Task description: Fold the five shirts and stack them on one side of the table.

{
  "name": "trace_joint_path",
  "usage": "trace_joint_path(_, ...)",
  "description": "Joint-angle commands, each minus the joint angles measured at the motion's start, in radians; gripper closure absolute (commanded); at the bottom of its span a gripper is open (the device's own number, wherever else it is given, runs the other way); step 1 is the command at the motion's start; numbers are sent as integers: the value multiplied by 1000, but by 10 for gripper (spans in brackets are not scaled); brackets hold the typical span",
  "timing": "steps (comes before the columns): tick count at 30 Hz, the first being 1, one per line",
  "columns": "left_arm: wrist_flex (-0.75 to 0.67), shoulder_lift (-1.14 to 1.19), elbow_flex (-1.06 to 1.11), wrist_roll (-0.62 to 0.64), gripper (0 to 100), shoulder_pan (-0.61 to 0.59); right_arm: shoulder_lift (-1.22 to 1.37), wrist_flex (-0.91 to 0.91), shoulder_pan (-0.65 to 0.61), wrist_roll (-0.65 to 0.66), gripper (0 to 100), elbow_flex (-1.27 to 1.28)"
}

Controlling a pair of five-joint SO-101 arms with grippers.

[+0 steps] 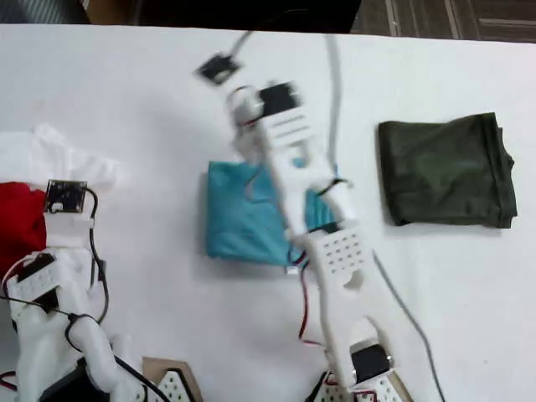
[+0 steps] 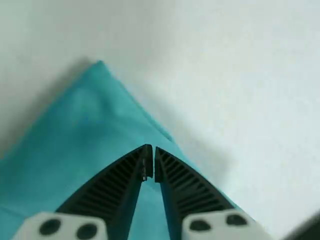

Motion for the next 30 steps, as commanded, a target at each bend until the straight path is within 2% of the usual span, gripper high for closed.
trace_joint_path(1,-25,-12,1,5,797,0,-12,7,160,-6,972,-37)
trace_joint_path(4,-25,-12,1,5,797,0,-7,10,225,-12,972,-26)
trace_joint_path(15,-25,-12,1,5,797,0,-91,15,220,-14,975,66)
trace_joint_path(24,-25,-12,1,5,797,0,-395,-2,211,-14,975,568)
trace_joint_path(30,-25,-12,1,5,797,0,-421,-10,225,-8,975,629)
